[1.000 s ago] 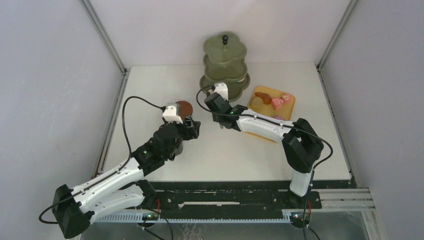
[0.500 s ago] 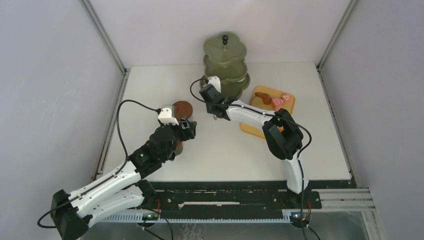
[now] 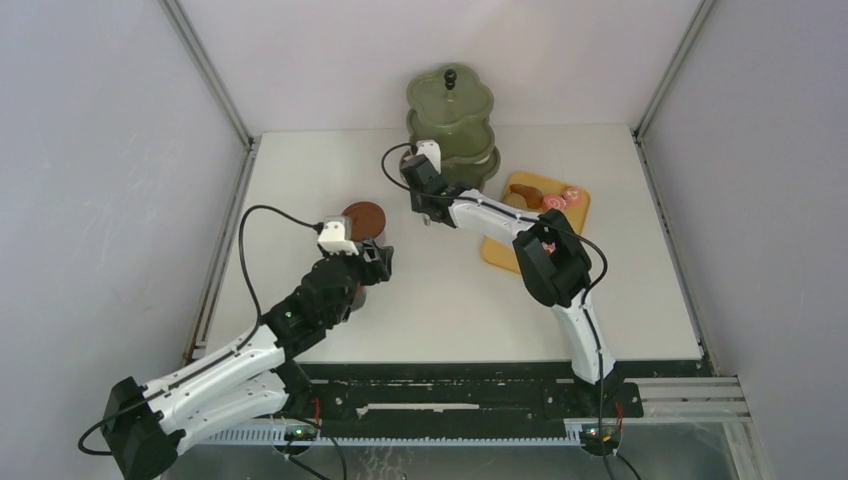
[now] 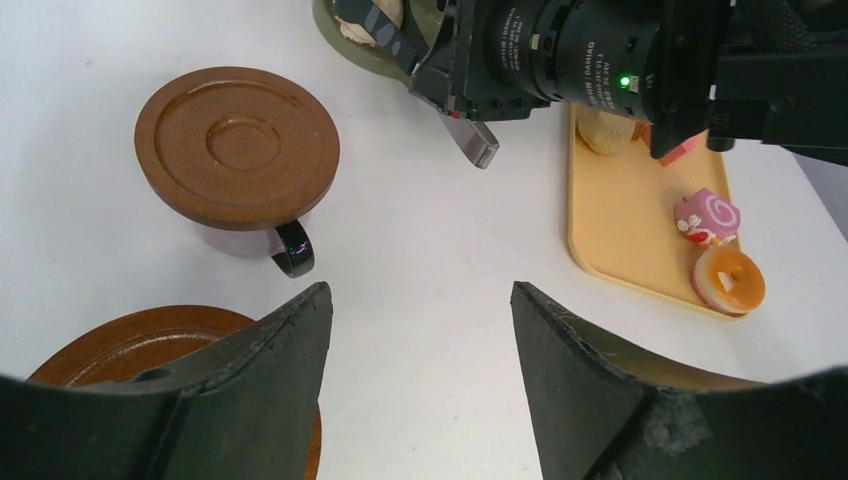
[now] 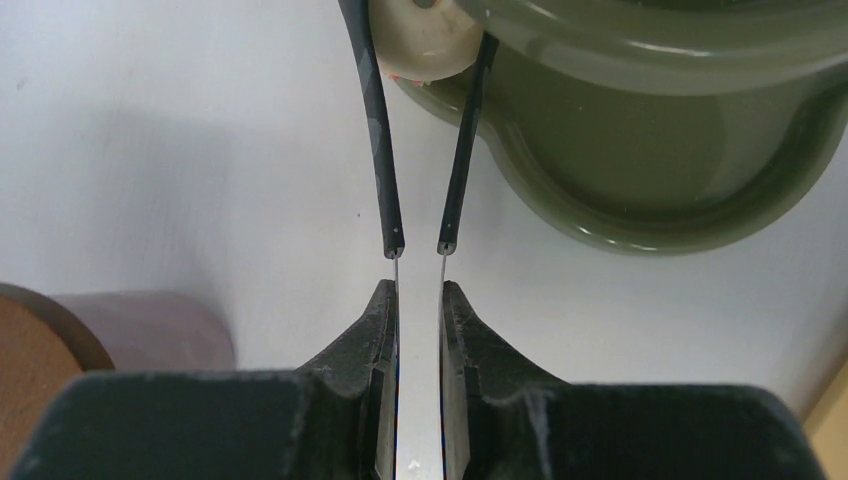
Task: Serve the afternoon tea
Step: Place the desert on the desert table, then pick up the clamp from the desert table.
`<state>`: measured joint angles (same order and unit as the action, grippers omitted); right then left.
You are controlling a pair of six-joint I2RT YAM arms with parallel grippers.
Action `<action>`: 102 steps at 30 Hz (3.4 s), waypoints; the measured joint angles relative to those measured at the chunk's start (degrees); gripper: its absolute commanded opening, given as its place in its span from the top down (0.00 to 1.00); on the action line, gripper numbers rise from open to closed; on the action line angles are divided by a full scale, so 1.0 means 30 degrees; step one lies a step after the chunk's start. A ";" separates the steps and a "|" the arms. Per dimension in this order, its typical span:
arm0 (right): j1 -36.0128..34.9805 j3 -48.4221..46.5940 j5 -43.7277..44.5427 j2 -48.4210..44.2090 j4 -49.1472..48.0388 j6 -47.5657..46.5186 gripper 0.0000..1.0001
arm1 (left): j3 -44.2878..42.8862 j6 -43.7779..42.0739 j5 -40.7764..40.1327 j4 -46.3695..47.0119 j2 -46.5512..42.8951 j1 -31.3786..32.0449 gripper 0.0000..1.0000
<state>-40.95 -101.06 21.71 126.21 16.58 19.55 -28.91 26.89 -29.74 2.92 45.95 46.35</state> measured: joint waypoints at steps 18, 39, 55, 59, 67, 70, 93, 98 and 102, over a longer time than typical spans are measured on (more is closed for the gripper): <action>0.0787 -0.1741 -0.0146 0.2047 -0.0415 -0.0080 0.68 | 0.0976 -0.0007 0.0029 0.1894 0.0000 0.0000 0.30; 0.0911 -0.1763 -0.0146 0.2113 -0.0488 -0.0423 0.48 | 0.0998 0.0022 0.0124 0.1989 -0.0029 0.0000 0.30; 0.0597 -0.2222 -0.0109 0.2375 0.0976 -0.1086 0.38 | 0.0998 0.0095 0.0146 0.1989 -0.0299 -0.0007 0.31; 0.0510 -0.3949 -0.0262 0.3228 0.2033 -0.1319 0.38 | 0.0998 0.0219 0.0146 0.1989 -0.0342 -0.0007 0.31; 0.0532 -0.5661 -0.0393 0.4503 0.4131 -0.1574 0.38 | 0.0998 0.0226 0.0226 0.2025 -0.0255 -0.0007 0.31; 0.0619 -0.5850 -0.0503 0.4758 0.4787 -0.1566 0.38 | 0.0998 0.0233 0.0342 0.2091 -0.0146 -0.0007 0.31; 0.0750 -0.5391 -0.1151 0.4517 0.4889 -0.1209 0.58 | 0.0998 0.0226 0.0495 0.2404 -0.0102 -0.0007 0.31; 0.0772 -0.4371 -0.1319 0.3876 0.4801 -0.1064 0.58 | 0.0998 0.0233 0.0503 0.2310 -0.0459 -0.0007 0.32; 0.0765 -0.3410 -0.1377 0.3322 0.4444 -0.0969 0.58 | 0.1005 0.0233 0.0539 0.2251 -0.0678 -0.0007 0.32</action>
<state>-38.65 -111.28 17.58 136.18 29.91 16.64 -25.89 27.59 -28.12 9.67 43.92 46.33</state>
